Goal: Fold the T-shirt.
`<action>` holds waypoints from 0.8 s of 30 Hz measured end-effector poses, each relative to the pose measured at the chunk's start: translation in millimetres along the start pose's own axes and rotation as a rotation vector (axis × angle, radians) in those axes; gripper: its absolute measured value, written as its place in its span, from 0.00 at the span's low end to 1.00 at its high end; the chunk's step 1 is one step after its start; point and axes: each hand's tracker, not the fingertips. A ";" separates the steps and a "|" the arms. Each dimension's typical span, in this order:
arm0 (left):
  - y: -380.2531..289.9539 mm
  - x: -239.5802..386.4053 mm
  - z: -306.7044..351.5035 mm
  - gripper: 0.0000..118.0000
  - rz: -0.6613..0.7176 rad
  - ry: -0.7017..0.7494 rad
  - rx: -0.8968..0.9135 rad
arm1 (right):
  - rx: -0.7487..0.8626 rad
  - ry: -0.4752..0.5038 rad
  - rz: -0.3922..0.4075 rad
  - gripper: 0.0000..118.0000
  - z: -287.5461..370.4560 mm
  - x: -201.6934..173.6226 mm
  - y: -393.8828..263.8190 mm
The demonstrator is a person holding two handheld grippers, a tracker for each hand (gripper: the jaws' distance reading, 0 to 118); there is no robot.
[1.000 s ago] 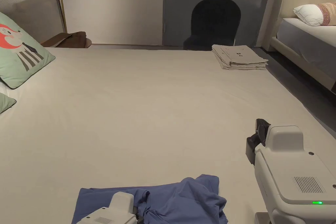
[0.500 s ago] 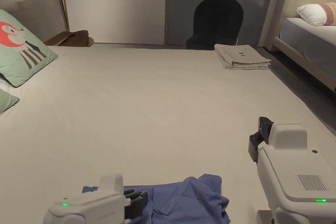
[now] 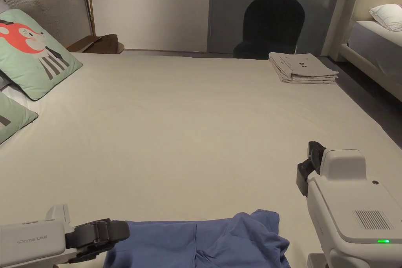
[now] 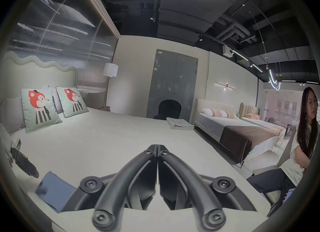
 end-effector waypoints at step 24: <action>-24.7 -11.3 -50.8 0.11 0.003 0.077 -0.040 | -0.028 -0.009 0.013 0.00 -6.2 -2.0 -3.6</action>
